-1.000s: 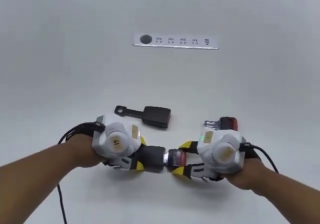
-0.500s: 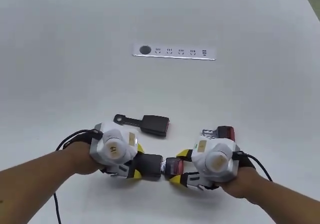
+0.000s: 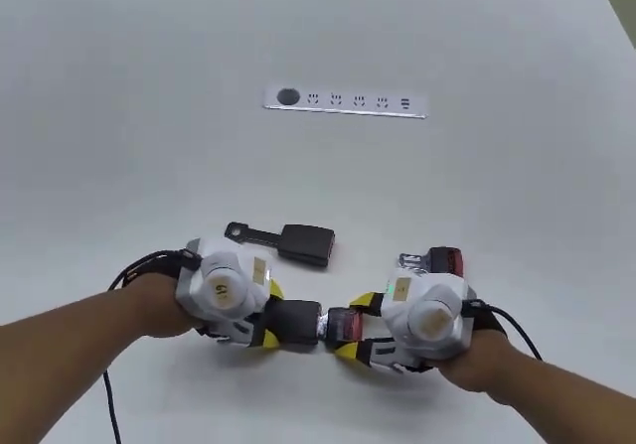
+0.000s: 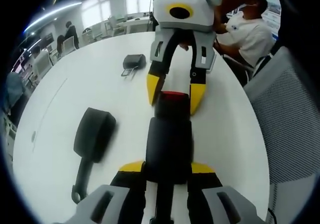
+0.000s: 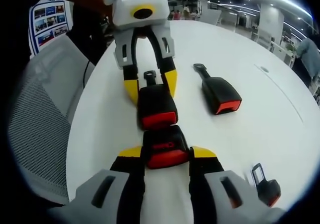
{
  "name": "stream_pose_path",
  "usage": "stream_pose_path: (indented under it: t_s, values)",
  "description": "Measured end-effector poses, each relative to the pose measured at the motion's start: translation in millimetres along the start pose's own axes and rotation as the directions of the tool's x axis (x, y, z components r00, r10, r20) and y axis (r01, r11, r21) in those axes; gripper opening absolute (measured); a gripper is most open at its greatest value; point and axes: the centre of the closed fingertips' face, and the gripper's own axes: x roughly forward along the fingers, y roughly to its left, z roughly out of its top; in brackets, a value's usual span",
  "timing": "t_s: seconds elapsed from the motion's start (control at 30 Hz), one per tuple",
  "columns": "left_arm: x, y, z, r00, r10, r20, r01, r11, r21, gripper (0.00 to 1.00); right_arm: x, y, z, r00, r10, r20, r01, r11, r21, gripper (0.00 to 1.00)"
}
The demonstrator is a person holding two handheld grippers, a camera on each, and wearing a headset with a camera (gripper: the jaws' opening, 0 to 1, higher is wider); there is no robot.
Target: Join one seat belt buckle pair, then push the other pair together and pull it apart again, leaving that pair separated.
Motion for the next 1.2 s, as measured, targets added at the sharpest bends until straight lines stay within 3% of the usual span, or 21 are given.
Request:
stream_pose_path:
  t_s: [0.2,0.57,0.93,1.2]
  values:
    - [-0.6,-0.3,1.1,0.9995,-0.011,0.031,0.010,1.000,0.025,0.31,-0.9,-1.5,0.2,0.9992,0.030,0.025,-0.030,0.999,-0.016,0.32]
    - [-2.2,0.4,-1.6,0.9955,-0.048,0.081,0.047,0.999,0.016,0.31,-1.6,0.4,-0.4,0.9951,0.063,0.077,-0.062,0.998,-0.017,0.31]
    - [-3.4,-2.7,0.6,0.9891,-0.046,0.140,0.047,0.999,-0.002,0.31,-8.2,5.5,3.9,0.9874,0.047,0.151,-0.051,0.998,0.025,0.31]
    - [-3.6,-3.1,1.8,0.9877,-0.067,0.142,0.068,0.998,-0.001,0.31,-10.0,5.6,3.8,0.9831,0.047,0.177,-0.054,0.998,0.036,0.32]
